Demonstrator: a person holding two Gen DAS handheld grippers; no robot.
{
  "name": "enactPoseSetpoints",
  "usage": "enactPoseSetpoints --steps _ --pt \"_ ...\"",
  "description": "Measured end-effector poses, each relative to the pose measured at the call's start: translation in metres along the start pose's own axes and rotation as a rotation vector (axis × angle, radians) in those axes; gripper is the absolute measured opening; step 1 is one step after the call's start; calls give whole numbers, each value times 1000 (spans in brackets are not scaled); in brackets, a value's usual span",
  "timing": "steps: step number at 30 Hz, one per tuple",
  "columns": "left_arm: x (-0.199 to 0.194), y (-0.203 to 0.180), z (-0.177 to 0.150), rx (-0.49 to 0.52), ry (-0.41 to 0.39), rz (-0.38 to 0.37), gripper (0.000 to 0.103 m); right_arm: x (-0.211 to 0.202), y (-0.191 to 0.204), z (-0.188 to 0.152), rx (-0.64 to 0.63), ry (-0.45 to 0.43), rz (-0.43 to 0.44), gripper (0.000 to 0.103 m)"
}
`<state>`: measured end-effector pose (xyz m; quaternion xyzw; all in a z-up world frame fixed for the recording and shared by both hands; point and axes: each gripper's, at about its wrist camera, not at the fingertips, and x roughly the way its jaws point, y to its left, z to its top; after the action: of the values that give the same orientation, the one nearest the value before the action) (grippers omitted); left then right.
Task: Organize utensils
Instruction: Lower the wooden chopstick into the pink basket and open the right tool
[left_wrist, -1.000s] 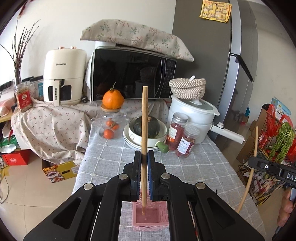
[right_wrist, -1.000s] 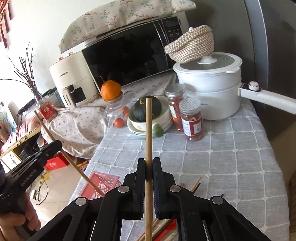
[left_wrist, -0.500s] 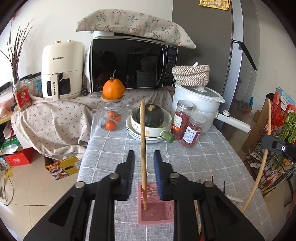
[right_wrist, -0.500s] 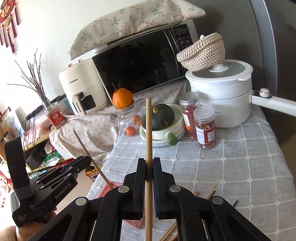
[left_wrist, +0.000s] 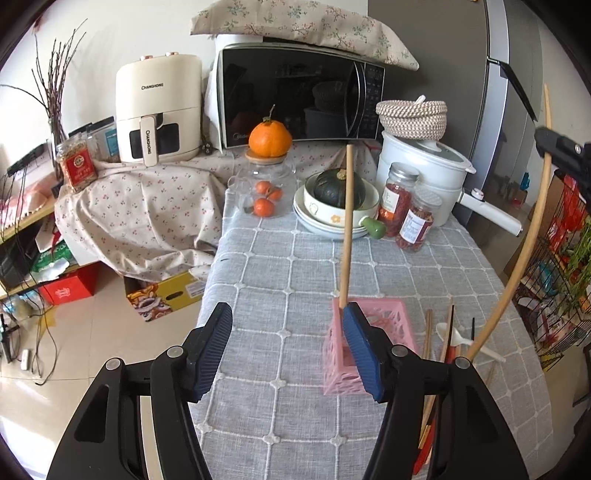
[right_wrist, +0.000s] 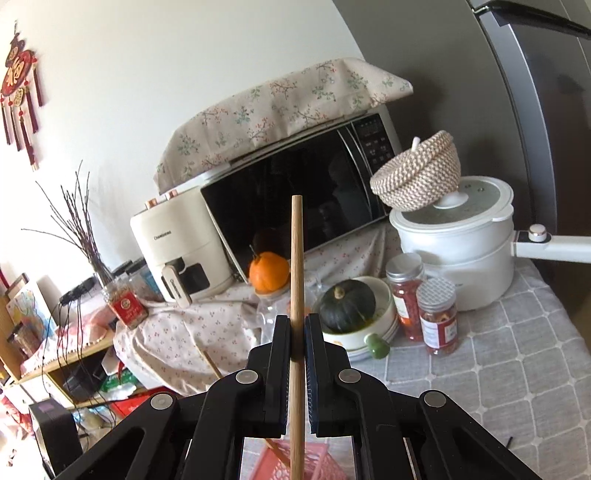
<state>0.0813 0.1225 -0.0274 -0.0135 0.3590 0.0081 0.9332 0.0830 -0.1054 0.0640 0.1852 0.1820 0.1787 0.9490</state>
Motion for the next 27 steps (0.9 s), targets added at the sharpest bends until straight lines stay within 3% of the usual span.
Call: enactPoseSetpoints --steps 5,13,20,27 --pt "5 8 -8 18 44 5 65 17 21 -11 -67 -88 -82 6" --pt "10 11 -12 25 77 -12 66 60 28 -39 -87 -61 -171 6" --pt "8 7 -11 37 72 -29 66 89 14 -61 -47 65 -194 7" --pt "6 -1 -11 54 65 -45 71 94 6 -64 16 182 -114 13"
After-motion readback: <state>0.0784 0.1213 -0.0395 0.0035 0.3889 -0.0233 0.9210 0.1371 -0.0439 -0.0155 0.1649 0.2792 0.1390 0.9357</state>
